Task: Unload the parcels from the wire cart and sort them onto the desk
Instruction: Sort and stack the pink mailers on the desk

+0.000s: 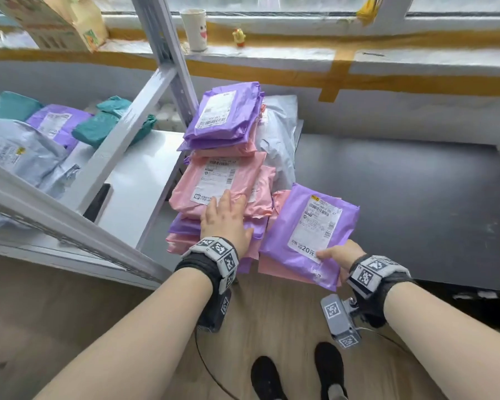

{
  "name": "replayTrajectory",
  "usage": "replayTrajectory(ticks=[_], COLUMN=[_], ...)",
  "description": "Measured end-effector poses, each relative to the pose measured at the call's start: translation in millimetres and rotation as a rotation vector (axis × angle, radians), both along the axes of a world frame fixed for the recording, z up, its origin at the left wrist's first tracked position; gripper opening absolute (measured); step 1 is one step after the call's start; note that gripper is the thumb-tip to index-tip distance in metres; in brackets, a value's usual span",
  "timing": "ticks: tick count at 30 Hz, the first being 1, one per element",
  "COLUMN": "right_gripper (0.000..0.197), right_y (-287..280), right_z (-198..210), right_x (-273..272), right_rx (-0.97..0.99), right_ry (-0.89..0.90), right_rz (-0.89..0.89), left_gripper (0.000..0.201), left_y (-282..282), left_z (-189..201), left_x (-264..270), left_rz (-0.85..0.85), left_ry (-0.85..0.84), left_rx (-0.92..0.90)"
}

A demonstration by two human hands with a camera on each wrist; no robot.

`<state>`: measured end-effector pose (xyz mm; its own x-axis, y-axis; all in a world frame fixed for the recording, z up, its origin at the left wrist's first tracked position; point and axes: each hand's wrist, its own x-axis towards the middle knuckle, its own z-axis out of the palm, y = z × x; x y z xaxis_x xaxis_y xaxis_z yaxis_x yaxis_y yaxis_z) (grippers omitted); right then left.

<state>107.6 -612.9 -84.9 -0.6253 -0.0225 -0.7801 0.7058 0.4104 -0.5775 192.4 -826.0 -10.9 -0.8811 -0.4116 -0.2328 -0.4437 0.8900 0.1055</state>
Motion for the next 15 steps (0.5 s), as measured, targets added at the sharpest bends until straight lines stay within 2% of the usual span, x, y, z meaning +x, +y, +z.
replayTrajectory(ticks=[2, 5, 7, 11, 15], right_gripper=[0.033, 0.02, 0.012, 0.041, 0.038], right_y=[4.6, 2.9, 2.6, -19.4, -41.4], right_z=[-20.0, 4.6, 8.6, 1.4, 8.8], right_x=[-3.1, 7.7, 7.8, -3.8, -6.7], right_rx=[0.02, 0.185, 0.24, 0.162, 0.284], right_ry=[-0.072, -0.142, -0.114, 0.005, 0.085], right_rz=[0.033, 0.167, 0.141, 0.083, 0.233], left_gripper=[0.072, 0.072, 0.072, 0.071, 0.072], left_y=[-1.1, -1.9, -2.4, -4.0, -6.9], left_z=[-1.1, -2.2, -1.8, -1.9, -3.4], left_x=[1.4, 2.4, 2.4, 2.6, 4.0], left_rz=[0.005, 0.005, -0.002, -0.009, -0.014], left_ry=[-0.001, -0.01, -0.014, -0.005, -0.002], left_rx=[0.005, 0.022, 0.025, 0.025, 0.041])
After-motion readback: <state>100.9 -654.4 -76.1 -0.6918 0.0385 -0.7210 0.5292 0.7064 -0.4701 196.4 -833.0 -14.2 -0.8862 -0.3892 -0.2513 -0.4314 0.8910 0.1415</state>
